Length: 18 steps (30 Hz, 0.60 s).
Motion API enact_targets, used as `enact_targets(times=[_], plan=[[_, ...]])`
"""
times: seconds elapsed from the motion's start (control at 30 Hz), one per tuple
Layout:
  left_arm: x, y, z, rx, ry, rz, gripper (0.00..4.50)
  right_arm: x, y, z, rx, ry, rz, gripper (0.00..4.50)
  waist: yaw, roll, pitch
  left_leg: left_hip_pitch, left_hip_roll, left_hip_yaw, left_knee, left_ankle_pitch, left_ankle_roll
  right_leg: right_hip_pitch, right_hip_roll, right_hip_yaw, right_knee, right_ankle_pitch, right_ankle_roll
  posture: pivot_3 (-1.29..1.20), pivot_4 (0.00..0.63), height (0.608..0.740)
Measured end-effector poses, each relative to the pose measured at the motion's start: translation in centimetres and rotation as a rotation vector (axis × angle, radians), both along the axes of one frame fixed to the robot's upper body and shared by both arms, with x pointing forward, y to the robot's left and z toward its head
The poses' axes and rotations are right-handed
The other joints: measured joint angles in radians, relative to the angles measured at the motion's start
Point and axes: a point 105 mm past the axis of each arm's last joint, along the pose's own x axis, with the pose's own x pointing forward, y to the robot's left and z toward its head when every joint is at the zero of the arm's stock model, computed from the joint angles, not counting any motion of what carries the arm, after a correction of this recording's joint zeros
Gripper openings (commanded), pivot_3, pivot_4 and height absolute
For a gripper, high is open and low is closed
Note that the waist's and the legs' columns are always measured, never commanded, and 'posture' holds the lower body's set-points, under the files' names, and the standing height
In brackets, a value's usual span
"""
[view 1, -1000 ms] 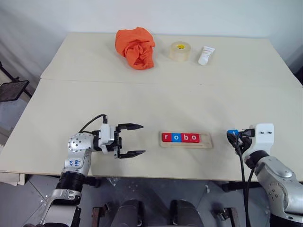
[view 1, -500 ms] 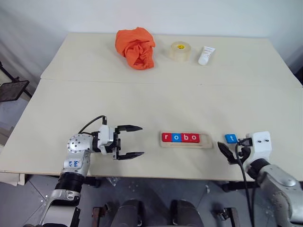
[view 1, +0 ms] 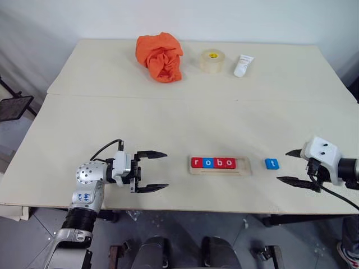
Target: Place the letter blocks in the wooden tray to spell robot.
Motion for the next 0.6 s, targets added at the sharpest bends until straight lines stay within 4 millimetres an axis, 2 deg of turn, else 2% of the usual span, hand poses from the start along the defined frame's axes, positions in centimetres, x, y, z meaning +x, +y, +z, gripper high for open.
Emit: enact_targets(times=[0.1,0.3,0.6], plan=[[-0.2,0.1,-0.3,-0.006,0.012,0.02,4.5,0.8,-0.3,-0.9,-0.019,0.049,0.05,4.47,-0.001,0.0,0.0,-0.001,0.0,0.0,0.0,0.0,0.0,0.0,0.0,-0.001,0.0,0.0,0.0,0.0,0.15,0.74],[-0.7,0.0,-0.1,-0.013,0.001,0.037,4.5,2.4,-0.3,-1.4,-0.052,0.073,0.121,4.47,-0.003,0.0,0.0,-0.001,0.0,-0.001,0.001,0.0,0.0,0.0,0.0,-0.001,0.0,0.0,0.0,0.0,0.15,0.74],[-1.1,0.1,-0.3,-0.018,0.006,0.065,4.5,3.1,-0.4,-1.6,-0.059,0.096,0.164,4.47,-0.002,0.0,0.0,-0.001,0.0,-0.001,0.001,0.0,0.0,0.0,0.0,-0.002,0.0,0.0,0.0,0.0,0.15,0.74]])
